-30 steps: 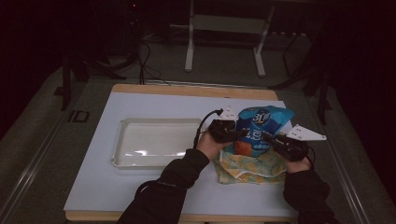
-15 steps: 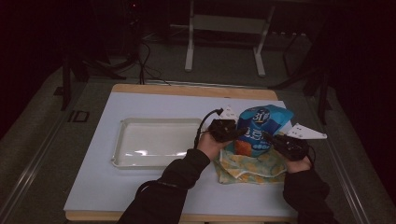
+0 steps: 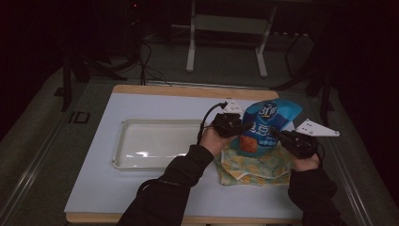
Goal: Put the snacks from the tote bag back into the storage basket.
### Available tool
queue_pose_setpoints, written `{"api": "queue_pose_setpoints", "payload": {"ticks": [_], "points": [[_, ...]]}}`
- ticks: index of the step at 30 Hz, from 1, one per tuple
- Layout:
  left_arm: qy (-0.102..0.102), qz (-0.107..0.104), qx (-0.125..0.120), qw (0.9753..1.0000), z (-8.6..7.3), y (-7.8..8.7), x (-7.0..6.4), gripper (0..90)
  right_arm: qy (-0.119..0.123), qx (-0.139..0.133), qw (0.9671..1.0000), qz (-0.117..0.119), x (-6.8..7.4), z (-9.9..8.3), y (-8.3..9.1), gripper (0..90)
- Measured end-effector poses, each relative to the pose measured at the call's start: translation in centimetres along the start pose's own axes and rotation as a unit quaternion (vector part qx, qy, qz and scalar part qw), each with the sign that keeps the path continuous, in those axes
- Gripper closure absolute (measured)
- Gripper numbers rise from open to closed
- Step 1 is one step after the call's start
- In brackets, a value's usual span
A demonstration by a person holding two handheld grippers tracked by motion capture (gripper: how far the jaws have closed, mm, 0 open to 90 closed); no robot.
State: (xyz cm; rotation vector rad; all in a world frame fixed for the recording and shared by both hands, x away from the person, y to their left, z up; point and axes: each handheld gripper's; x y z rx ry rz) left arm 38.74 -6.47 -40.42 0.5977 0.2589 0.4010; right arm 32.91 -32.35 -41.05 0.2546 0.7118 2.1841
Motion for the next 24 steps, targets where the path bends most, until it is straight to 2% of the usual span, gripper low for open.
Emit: {"api": "queue_pose_setpoints", "payload": {"ticks": [13,24], "points": [[-0.007,0.006,-0.006,0.9999,2.6,2.5,0.7,88.0,0.007,-0.012,0.9998,-0.013,0.2,3.4,1.1,89.0],[-0.005,0.021,-0.015,0.9997,3.4,5.3,1.1,88.0,0.015,-0.027,0.9995,-0.008,0.9,5.9,1.1,89.0]]}}
Point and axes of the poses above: each handheld gripper's, and its own axes: y roughly backward along the jaws, z roughly out of its top, x roughly to its left, and after that the axes turned 12 degrees about x, right-handed
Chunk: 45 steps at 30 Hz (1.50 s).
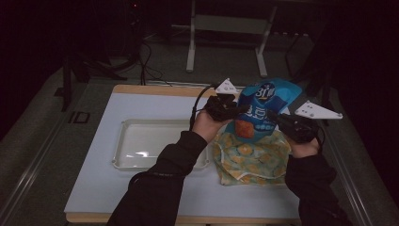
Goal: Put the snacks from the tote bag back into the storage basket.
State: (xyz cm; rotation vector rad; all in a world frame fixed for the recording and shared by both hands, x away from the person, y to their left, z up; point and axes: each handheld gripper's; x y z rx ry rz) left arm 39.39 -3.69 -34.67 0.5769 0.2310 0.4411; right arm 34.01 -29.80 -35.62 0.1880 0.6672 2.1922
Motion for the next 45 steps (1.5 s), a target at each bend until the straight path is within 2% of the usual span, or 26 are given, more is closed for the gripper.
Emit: {"api": "queue_pose_setpoints", "payload": {"ticks": [20,37,45], "points": [[0.011,0.027,0.0,0.9996,-1.1,5.4,1.8,88.1,0.021,-0.014,0.9994,0.023,3.0,3.8,-2.3,89.0],[0.035,0.054,-0.004,0.9979,-4.3,9.8,3.1,88.1,0.043,-0.014,0.9975,0.055,6.5,6.0,-5.4,89.0],[0.044,0.068,-0.01,0.9967,-5.6,12.1,3.2,88.1,0.057,-0.017,0.9958,0.068,8.4,7.1,-6.4,89.0]]}}
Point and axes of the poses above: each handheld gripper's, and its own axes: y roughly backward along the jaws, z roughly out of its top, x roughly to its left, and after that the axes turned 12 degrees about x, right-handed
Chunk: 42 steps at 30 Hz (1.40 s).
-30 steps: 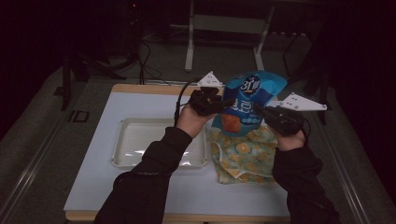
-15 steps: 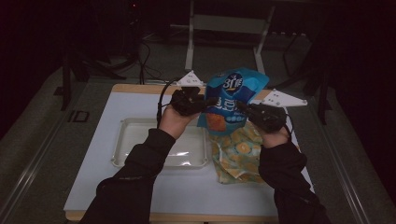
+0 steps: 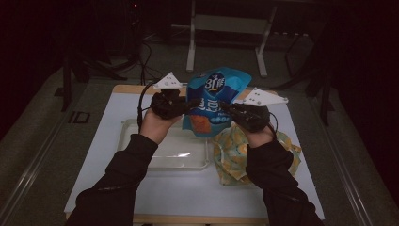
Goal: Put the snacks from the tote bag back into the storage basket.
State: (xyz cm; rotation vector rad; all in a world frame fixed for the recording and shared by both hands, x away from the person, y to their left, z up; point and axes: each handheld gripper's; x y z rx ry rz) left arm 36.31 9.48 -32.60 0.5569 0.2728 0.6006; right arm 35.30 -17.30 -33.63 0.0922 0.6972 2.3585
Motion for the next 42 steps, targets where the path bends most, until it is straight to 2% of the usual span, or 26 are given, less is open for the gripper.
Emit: {"api": "queue_pose_setpoints", "payload": {"ticks": [11,21,26,36,42], "points": [[0.012,0.009,0.0,0.9999,-1.7,2.1,0.7,88.2,0.01,0.001,0.9998,0.017,1.8,0.9,-1.6,89.0],[0.012,0.022,-0.001,0.9997,-3.1,4.0,0.5,88.2,0.016,-0.006,0.9993,0.033,3.4,1.4,-2.3,89.0],[0.017,0.019,0.001,0.9997,-4.1,4.0,0.6,88.2,0.02,-0.001,0.999,0.04,4.0,1.0,-2.8,89.1],[0.03,0.009,0.004,0.9995,-6.4,3.1,1.3,88.2,0.019,0.011,0.9987,0.046,4.7,-0.4,-4.3,89.0],[0.036,0.008,0.013,0.9992,-7.7,2.1,1.9,88.2,0.007,0.017,0.9984,0.053,4.8,-1.7,-5.6,89.0]]}}
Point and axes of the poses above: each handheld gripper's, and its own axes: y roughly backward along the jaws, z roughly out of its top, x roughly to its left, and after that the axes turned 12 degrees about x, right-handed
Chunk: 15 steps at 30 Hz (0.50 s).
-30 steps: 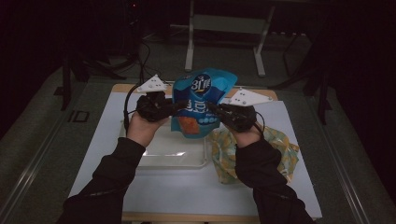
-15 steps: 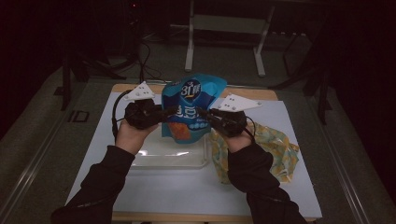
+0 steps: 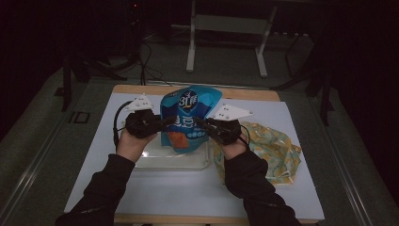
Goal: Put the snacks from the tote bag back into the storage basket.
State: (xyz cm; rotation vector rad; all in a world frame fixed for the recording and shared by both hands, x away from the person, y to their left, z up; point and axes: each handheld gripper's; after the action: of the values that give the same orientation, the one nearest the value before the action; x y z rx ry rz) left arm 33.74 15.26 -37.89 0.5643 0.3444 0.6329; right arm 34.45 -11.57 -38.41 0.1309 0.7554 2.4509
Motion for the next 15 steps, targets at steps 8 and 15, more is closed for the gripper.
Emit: {"api": "queue_pose_setpoints", "payload": {"ticks": [8,15], "points": [[0.008,-0.01,0.007,0.9999,-1.8,-1.4,0.9,88.1,-0.008,0.014,0.9999,0.004,0.1,-1.5,-1.5,89.0],[0.015,-0.019,0.011,0.9996,-3.3,-2.3,1.8,88.1,-0.018,0.024,0.9995,0.009,0.2,-2.7,-2.9,89.0]]}}
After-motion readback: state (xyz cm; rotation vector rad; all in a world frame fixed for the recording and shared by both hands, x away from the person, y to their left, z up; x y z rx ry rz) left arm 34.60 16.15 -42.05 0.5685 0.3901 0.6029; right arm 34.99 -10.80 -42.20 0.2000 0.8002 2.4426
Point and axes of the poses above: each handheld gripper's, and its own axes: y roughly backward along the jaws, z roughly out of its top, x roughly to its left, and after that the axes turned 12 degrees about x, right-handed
